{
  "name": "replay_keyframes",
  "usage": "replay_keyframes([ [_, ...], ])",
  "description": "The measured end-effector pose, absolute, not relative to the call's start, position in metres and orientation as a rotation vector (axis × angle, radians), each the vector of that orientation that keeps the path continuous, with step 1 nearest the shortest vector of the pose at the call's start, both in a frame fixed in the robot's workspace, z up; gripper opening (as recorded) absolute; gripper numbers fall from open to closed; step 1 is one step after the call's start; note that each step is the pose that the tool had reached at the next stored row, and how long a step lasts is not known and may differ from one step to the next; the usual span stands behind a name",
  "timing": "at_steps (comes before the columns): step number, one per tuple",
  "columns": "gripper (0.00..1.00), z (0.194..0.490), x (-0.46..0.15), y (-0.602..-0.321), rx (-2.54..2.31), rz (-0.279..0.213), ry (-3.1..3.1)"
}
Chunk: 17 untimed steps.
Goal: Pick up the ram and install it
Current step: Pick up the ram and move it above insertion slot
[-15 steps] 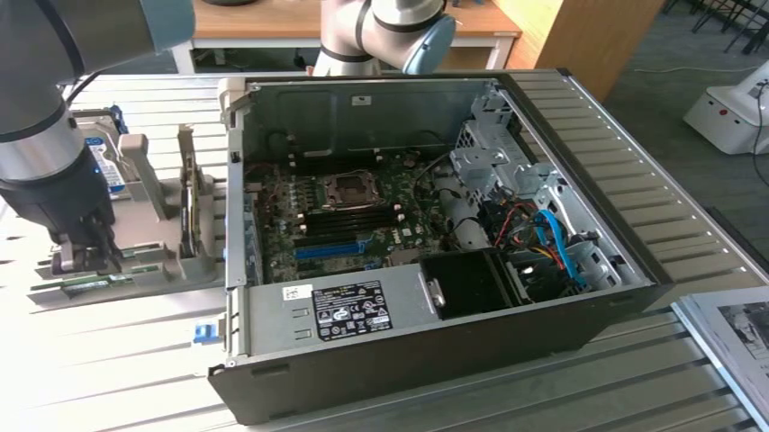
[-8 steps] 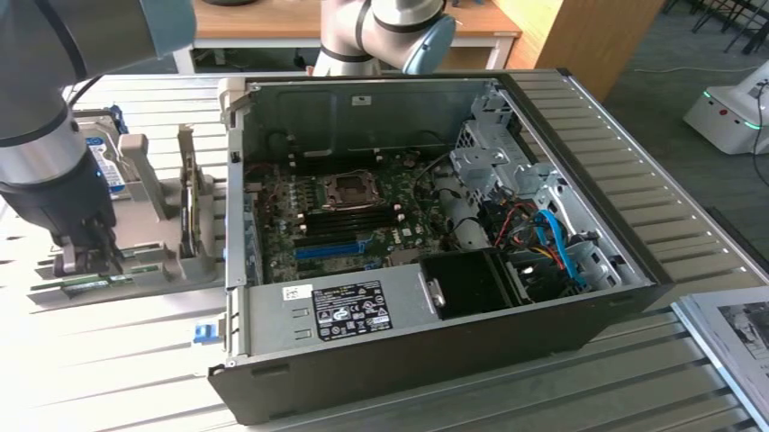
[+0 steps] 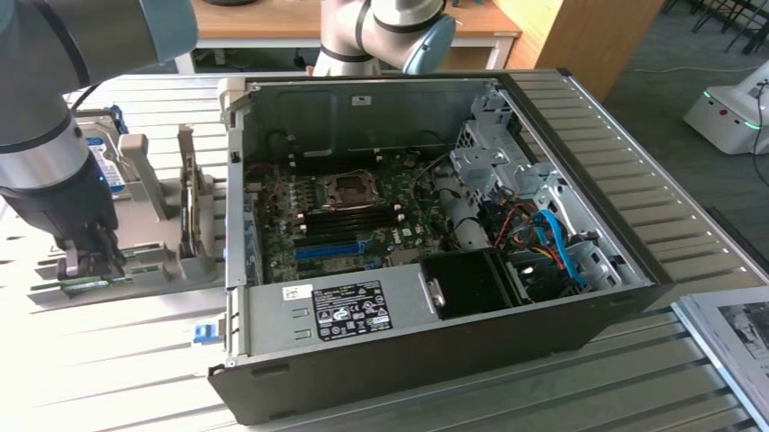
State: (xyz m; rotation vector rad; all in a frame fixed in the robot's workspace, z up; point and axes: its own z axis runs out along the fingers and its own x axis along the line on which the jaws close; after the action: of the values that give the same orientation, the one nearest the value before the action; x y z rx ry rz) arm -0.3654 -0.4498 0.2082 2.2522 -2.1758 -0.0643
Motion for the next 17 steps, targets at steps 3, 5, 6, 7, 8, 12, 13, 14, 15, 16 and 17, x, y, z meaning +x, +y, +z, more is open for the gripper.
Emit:
replay_keyframes([
  [3, 0.24, 0.2054, -0.3655, -0.4498, 2.252, -0.064, -2.176],
  [5, 0.24, 0.2041, -0.3655, -0.4498, 2.252, -0.064, -2.176],
  [6, 0.24, 0.2035, -0.3654, -0.4498, 2.252, -0.064, -2.176],
  [7, 0.24, 0.2030, -0.3654, -0.4498, 2.252, -0.064, -2.176],
  [8, 0.24, 0.2025, -0.3655, -0.4498, 2.252, -0.064, -2.176],
  [12, 0.24, 0.2015, -0.3654, -0.4498, 2.252, -0.064, -2.176],
  [13, 0.24, 0.2013, -0.3655, -0.4493, 2.252, -0.064, -2.176],
  [14, 0.24, 0.2013, -0.3655, -0.4493, 2.252, -0.064, -2.176],
  [15, 0.24, 0.2013, -0.3655, -0.4492, 2.252, -0.064, -2.176],
  [16, 0.24, 0.2012, -0.3655, -0.4491, 2.252, -0.064, -2.176],
  [17, 0.24, 0.2011, -0.3654, -0.4490, 2.252, -0.064, -2.176],
])
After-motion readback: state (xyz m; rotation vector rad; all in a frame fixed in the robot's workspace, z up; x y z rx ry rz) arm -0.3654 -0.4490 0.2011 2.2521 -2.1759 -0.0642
